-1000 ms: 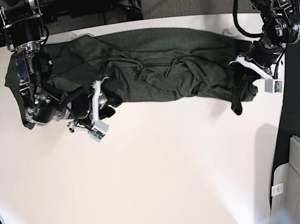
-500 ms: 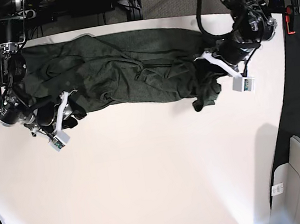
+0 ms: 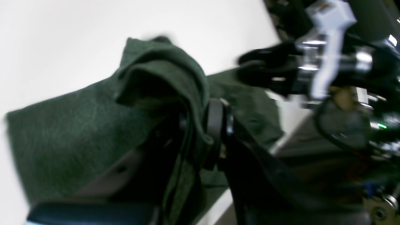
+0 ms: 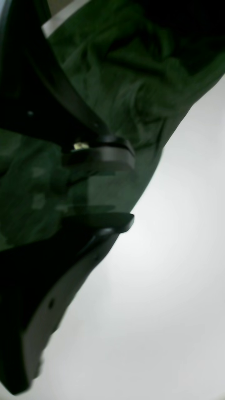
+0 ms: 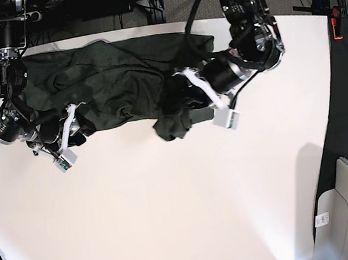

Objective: Fold the T-shirt properly
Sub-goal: 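Fold the strip end held by the left gripper toward the shirt middle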

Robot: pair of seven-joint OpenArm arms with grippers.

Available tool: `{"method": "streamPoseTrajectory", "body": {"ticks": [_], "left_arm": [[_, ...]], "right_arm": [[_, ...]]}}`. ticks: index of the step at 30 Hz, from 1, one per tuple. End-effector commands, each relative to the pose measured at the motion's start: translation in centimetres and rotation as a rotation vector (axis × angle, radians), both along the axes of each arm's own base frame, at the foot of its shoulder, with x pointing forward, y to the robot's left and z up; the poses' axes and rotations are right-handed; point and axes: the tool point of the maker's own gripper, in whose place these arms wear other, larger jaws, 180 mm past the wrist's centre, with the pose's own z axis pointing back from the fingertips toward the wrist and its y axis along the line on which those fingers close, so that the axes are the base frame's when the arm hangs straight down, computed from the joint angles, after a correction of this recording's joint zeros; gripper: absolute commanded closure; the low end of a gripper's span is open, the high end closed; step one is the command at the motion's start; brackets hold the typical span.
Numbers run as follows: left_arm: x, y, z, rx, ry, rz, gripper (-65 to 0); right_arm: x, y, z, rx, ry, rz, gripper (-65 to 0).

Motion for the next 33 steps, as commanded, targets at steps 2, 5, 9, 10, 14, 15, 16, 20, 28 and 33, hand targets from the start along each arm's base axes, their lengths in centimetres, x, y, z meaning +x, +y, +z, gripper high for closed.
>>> {"method": "streamPoseTrajectory", "body": {"ticks": [2,5,9,10,14,15,16,20,28,33], "left_arm": [[-0.2,-1.4,1.3,-0.038,-0.035,-0.036,-2.8],[-0.9,-2.8,1.2,-0.043,-0.027,-0.082,-2.8],[-1.7,-3.6,-0.1,-0.052,0.022,-0.105,-3.0],[-1.7,-3.7,-0.7,-0.055,0.042,-0.108,-3.4],[-1.2,-3.9,-2.4,-0.062,0.099,-0.115,-12.0],[-1.0,-3.9,-2.3,-0.063,0.097,-0.114,-15.5],[-0.9,-3.9,-2.2,-0.061,0.092,-0.115,-19.0],[-0.8,-3.8,-2.0,-0.058,0.087,-0.116,-27.1],[-0.2,-0.5,-0.9,0.003,0.032,-0.050,-27.3],[0.3,5.4,-2.6,0.134,0.056,0.027,-29.1]], "right_arm": [[1.2,-0.5,2.1,0.019,-0.071,-0.008,-22.6],[1.4,-1.4,2.5,0.019,-0.081,-0.035,-22.6],[1.6,-1.9,2.7,0.022,-0.089,-0.051,-22.6],[1.6,-1.9,2.7,0.022,-0.089,-0.051,-22.6],[1.6,-1.8,2.7,0.025,-0.089,-0.051,-22.6],[1.6,-1.7,2.7,0.026,-0.089,-0.051,-22.6],[1.6,-1.6,2.7,0.028,-0.089,-0.051,-22.6],[1.6,-1.6,2.7,0.028,-0.089,-0.051,-22.6],[1.6,-1.6,2.7,0.029,-0.089,-0.051,-22.6],[1.2,-1.7,2.3,0.026,-0.079,-0.052,-22.6]]}}
